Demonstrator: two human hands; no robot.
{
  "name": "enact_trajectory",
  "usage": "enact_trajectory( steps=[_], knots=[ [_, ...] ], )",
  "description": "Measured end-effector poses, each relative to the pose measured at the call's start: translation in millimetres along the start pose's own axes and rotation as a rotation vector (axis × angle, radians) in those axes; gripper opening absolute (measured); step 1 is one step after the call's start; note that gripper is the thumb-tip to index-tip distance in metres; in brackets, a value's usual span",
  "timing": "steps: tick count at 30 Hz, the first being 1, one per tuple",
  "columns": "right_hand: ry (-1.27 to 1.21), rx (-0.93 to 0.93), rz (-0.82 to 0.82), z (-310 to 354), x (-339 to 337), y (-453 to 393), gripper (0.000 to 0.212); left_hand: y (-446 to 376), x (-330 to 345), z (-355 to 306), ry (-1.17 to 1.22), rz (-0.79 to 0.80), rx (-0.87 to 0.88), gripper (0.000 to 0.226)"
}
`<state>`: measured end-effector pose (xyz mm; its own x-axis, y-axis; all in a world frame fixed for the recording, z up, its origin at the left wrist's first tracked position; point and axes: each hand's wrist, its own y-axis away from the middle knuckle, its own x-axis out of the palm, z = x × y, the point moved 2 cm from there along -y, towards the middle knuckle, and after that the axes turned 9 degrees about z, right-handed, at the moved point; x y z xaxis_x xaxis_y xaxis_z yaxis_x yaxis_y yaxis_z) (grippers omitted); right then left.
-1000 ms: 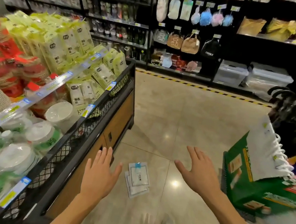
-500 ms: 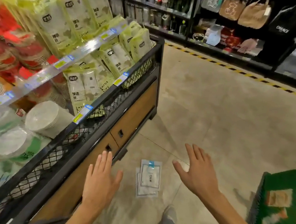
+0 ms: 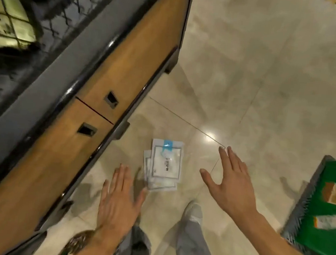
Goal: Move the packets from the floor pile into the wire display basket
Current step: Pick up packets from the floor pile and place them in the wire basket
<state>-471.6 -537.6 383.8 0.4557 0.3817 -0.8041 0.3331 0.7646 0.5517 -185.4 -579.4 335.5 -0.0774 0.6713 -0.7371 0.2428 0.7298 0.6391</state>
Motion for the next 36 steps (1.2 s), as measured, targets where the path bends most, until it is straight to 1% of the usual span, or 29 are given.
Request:
enact_trajectory(
  steps=[2, 5, 7, 10, 11, 13, 16, 19, 21, 22, 25, 27, 29, 30, 31, 34, 36],
  knots=[
    [-0.021, 0.001, -0.002, -9.3, 48.5, -34.8, 0.090, -40.4, 47.2, 12.4, -0.009, 0.024, -0.006, 0.098],
    [-0.023, 0.004, 0.008, -21.5, 122.6, -86.4, 0.091, -101.7, 119.3, 30.0, -0.008, 0.018, -0.008, 0.088],
    [-0.014, -0.004, 0.020, -30.6, 171.5, -118.5, 0.092, -138.3, 164.2, 38.7, 0.013, 0.047, 0.012, 0.080],
    [-0.013, -0.017, 0.014, -43.8, 241.9, -163.5, 0.097, -188.0, 228.7, 55.6, -0.009, 0.054, -0.022, 0.080],
    [-0.010, -0.022, 0.015, -48.4, 264.4, -177.0, 0.098, -202.2, 251.7, 62.5, -0.013, 0.045, -0.029, 0.080],
    [-0.004, -0.030, 0.030, -58.0, 306.8, -201.8, 0.099, -225.5, 294.4, 76.4, -0.012, 0.016, -0.045, 0.088],
    [0.011, -0.036, 0.025, -71.1, 362.1, -240.2, 0.105, -259.8, 350.7, 96.5, 0.019, 0.014, -0.003, 0.101],
    [0.018, -0.012, 0.026, -82.2, 409.4, -275.4, 0.122, -286.9, 389.9, 109.2, -0.013, 0.018, 0.000, 0.111],
    [0.005, 0.005, 0.047, -88.0, 436.1, -292.9, 0.135, -295.9, 407.3, 113.5, -0.113, -0.036, -0.026, 0.116],
    [-0.010, 0.003, 0.047, -90.8, 446.9, -298.6, 0.138, -297.8, 412.2, 114.5, -0.127, -0.066, -0.024, 0.118],
    [-0.135, -0.004, -0.019, -96.1, 461.7, -304.3, 0.138, -299.2, 419.2, 117.6, -0.083, -0.087, 0.039, 0.117],
    [-0.247, -0.007, -0.084, -95.3, 461.0, -305.1, 0.137, -298.2, 417.9, 120.5, 0.003, -0.111, 0.074, 0.114],
    [-0.349, 0.024, -0.123, -94.0, 455.4, -307.8, 0.131, -298.3, 412.1, 116.7, 0.147, -0.146, 0.085, 0.110],
    [-0.390, 0.036, -0.137, -95.6, 454.6, -310.5, 0.124, -298.2, 407.8, 113.4, 0.212, -0.160, 0.073, 0.108],
    [-0.444, 0.043, -0.145, -98.3, 453.4, -312.5, 0.113, -297.9, 403.5, 109.3, 0.271, -0.172, 0.053, 0.103],
    [-0.747, 0.054, -0.162, -107.5, 446.3, -313.4, 0.066, -294.8, 395.1, 98.1, 0.372, -0.145, -0.033, 0.086],
    [-0.927, 0.071, -0.124, -111.9, 433.7, -304.6, 0.045, -290.3, 388.8, 91.2, 0.426, -0.128, -0.080, 0.076]
  ],
)
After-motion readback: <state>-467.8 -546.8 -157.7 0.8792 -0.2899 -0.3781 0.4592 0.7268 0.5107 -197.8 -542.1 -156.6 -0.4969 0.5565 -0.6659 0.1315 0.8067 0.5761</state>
